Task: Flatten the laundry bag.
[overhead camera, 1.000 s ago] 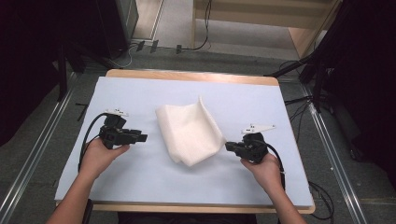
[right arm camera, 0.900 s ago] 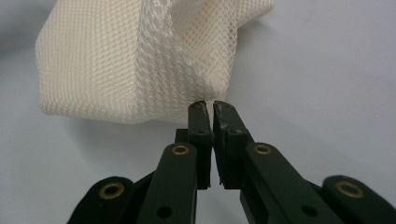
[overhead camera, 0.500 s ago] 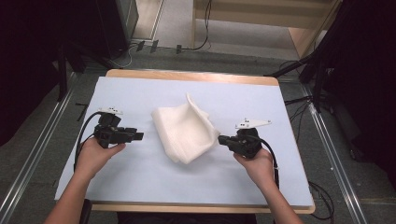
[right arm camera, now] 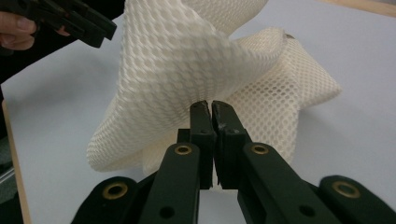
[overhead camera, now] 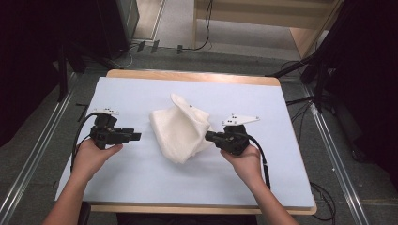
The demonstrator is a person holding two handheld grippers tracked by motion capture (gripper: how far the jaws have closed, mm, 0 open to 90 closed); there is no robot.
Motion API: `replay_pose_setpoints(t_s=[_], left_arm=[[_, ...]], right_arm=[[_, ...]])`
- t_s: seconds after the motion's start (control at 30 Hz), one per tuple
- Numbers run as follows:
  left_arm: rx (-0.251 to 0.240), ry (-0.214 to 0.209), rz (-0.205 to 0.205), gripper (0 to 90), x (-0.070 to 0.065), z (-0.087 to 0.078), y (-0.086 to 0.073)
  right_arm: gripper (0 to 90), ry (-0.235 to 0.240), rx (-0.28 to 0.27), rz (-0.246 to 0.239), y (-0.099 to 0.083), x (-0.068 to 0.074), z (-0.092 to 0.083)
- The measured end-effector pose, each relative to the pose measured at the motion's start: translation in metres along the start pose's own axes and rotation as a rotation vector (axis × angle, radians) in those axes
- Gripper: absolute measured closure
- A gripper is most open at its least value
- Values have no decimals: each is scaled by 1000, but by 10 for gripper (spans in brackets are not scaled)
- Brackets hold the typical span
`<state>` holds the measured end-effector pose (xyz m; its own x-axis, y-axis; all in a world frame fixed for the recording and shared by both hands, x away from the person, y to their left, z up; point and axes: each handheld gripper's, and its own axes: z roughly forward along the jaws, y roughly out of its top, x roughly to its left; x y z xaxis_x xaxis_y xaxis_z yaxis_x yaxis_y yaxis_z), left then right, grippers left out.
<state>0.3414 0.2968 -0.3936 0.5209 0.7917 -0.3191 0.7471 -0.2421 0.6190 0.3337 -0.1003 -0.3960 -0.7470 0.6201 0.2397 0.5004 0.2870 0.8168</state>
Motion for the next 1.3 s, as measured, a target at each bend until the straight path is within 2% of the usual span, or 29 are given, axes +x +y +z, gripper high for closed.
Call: replay_pose_setpoints(t_s=[0.2, 0.43, 0.57, 0.67, 0.7, 0.77, 0.8, 0.83, 0.93, 1.0, 1.1, 1.23, 1.3], left_arm=[[-20, 7, -9, 526, 5, -6, -2], [-30, 16, -27, 513, 11, -14, -7], [-35, 22, -33, 509, 14, -17, -9], [-37, 22, -38, 509, 15, -19, -10], [-39, 25, -44, 508, 16, -19, -11], [-37, 27, -42, 509, 16, -19, -11], [-38, 27, -43, 509, 16, -20, -11], [-39, 27, -42, 510, 15, -20, -11], [-36, 26, -42, 511, 15, -19, -10], [-37, 17, -42, 514, 14, -20, -9], [-41, 8, -44, 516, 11, -19, -6], [-16, -6, -19, 514, 4, -19, 3], [-18, -15, -9, 511, 1, -21, 7]], right_arm=[[889, 34, -12, -22, 6, 12, 10], [889, 91, 26, -55, 9, 29, 31], [889, 107, 40, -79, 11, 35, 32], [889, 100, 26, -79, 13, 32, 23], [889, 78, 11, -62, 16, 24, 11], [889, 52, -10, -54, 18, 13, 0], [889, 52, -10, -54, 18, 13, 0], [889, 29, -17, -36, 19, 3, -9], [889, 10, -25, -10, 19, -10, -15], [889, 13, -30, 8, 19, -13, -16], [889, 24, -43, 7, 20, -10, -15], [889, 52, -30, -36, 24, 7, -1], [889, 69, -26, -36, 26, 13, 6]])
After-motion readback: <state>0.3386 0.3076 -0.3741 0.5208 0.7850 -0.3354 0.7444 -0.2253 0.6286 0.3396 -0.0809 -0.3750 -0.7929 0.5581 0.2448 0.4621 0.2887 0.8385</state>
